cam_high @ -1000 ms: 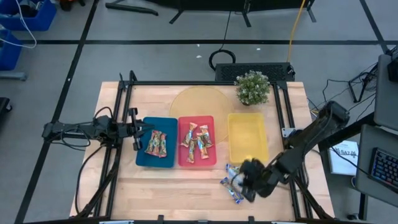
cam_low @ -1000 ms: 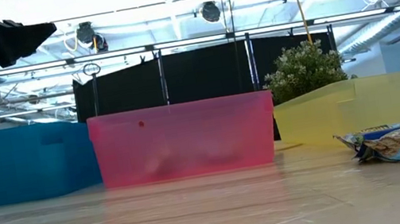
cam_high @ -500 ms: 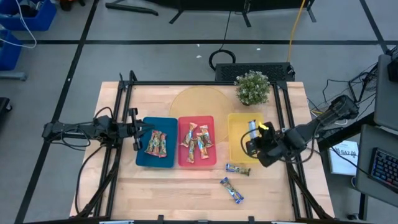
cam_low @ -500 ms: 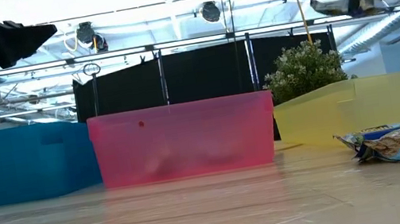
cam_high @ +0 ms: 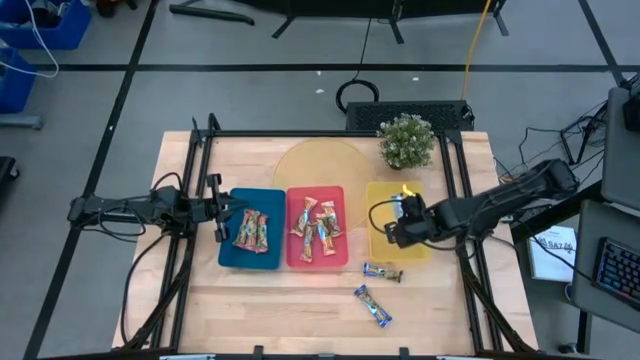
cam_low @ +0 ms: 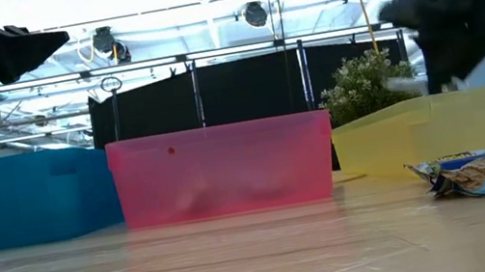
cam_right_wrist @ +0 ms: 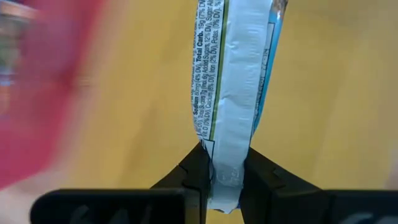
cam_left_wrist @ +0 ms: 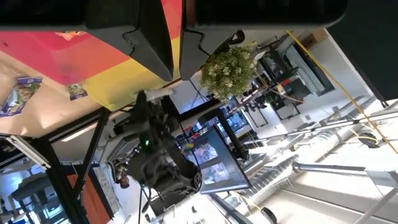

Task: Pick and place Granola Bars by type
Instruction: Put the blue granola bar into the yellow bin

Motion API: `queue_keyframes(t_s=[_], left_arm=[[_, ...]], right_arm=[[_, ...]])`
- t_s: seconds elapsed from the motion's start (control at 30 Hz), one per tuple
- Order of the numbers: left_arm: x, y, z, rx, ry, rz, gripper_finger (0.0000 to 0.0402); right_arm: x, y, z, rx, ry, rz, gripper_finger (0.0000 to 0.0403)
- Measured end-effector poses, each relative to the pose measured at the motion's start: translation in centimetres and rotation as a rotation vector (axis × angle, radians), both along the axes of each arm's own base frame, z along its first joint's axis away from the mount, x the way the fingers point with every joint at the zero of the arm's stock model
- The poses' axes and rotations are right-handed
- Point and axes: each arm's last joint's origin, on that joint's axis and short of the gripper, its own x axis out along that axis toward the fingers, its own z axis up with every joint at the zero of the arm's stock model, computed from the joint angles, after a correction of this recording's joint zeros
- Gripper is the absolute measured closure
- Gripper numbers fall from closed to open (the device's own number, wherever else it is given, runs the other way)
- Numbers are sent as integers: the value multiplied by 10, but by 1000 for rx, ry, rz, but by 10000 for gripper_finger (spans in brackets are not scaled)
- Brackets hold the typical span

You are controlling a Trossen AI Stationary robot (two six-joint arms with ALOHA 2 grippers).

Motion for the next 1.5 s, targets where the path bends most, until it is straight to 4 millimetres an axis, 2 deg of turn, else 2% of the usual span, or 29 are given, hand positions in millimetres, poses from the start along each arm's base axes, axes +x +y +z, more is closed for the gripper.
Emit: queue_keyframes(t_s=[0.13, 0.43, 0.83, 1.0, 1.17, 1.33, 1.5], left_arm=[[0, 0, 0, 3, 0, 1, 364], [0, 0, 0, 14, 0, 3, 364], [0, 0, 0, 5, 5, 1, 364], [0, 0, 0, 5, 4, 1, 364], [0, 0, 0, 3, 5, 0, 364], [0, 0, 0, 6, 5, 2, 364], [0, 0, -1, 7, 9, 3, 364]], right_arm=[[-1, -11, -21, 60, 19, 5, 353], [4, -28, -56, 111, -156, 6, 354], [3, -30, -60, 134, -165, -25, 312], [4, -30, -59, 137, -183, -26, 294], [8, -29, -49, 157, -264, 18, 287], [13, -28, -27, 135, -340, 86, 292], [24, -23, 1, 94, -430, 242, 301]])
